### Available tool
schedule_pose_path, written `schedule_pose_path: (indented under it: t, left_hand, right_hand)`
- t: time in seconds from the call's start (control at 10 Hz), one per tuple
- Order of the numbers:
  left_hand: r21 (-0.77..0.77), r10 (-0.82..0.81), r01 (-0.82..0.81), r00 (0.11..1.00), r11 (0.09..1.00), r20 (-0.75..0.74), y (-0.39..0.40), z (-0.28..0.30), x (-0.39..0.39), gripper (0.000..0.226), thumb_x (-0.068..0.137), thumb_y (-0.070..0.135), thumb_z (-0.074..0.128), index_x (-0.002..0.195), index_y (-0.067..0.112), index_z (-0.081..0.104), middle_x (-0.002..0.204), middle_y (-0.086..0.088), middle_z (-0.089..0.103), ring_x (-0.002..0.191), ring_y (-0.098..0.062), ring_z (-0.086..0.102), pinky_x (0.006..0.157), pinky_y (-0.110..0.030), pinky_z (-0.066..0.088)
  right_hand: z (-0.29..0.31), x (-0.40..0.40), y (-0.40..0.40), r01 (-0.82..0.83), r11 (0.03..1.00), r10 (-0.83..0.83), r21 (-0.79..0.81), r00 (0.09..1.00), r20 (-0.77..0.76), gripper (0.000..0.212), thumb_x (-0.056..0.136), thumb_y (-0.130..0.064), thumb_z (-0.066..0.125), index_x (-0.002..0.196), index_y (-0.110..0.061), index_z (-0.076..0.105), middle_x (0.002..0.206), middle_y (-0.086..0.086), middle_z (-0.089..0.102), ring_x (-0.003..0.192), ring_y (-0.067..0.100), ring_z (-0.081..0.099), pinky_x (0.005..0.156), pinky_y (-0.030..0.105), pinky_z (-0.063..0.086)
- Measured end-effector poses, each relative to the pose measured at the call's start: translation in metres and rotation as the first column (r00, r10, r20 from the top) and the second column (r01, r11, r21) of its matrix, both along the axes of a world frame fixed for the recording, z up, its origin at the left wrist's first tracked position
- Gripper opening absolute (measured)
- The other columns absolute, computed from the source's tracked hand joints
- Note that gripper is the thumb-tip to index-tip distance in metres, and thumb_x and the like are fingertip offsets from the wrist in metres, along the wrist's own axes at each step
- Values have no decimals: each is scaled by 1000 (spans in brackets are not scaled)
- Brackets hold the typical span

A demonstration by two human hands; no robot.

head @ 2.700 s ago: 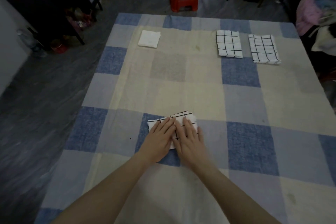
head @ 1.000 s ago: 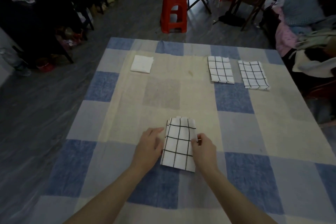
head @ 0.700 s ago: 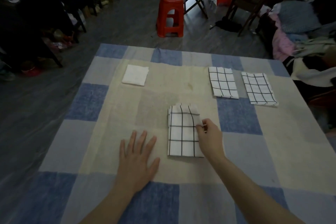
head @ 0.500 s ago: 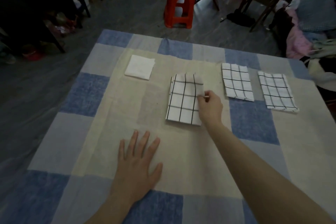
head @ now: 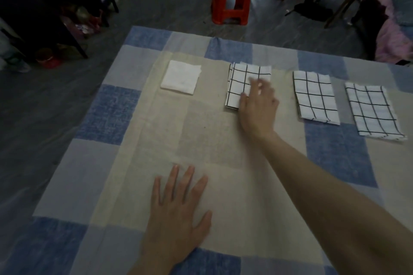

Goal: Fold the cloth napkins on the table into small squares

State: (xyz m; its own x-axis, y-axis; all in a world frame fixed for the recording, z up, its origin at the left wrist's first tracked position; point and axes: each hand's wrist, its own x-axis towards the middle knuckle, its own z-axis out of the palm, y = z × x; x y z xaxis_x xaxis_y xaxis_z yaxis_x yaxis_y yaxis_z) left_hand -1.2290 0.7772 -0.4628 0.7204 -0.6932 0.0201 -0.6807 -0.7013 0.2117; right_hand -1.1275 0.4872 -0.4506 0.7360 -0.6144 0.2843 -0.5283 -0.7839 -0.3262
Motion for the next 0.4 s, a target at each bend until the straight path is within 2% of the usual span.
schedule_pose_path:
  t: [0.1, 0.2, 0.3, 0.4]
  left_hand:
    - [13, 4, -4, 1000, 1000, -23, 0, 4, -1, 69, 80, 58, 51, 144, 32, 43, 157, 0, 30, 147, -30, 20, 112, -62, 20]
    - [32, 7, -7, 1000, 999, -27, 1, 9, -4, 68, 83, 56, 48, 145, 31, 41, 157, -1, 30, 147, -30, 20, 112, -62, 19]
    - [24, 5, -5, 1000, 1000, -12, 1, 6, -3, 67, 85, 57, 45, 147, 32, 37, 159, -1, 25, 148, -29, 15, 114, -62, 15]
    - [29, 15, -14, 1000, 999, -27, 1, 8, -4, 68, 84, 58, 46, 147, 32, 37, 159, -1, 24, 148, -28, 14, 115, -61, 11]
  right_hand:
    - [-9, -10, 10, -109, 993, 105, -54, 992, -66, 31, 93, -28, 41, 117, -14, 54, 120, 9, 53, 110, 31, 49, 90, 44, 38]
    - [0, -10, 12, -105, 994, 101, -23, 985, -136, 36, 90, -26, 45, 122, -11, 53, 128, 12, 49, 115, 32, 46, 93, 45, 38]
    - [13, -19, 18, -94, 995, 92, -25, 993, -80, 40, 84, -21, 52, 123, -11, 54, 127, 14, 48, 113, 35, 46, 86, 46, 43]
    - [9, -61, 55, -150, 988, 150, 22, 988, -42, 42, 84, -22, 52, 125, -10, 52, 127, 16, 49, 109, 37, 49, 83, 45, 46]
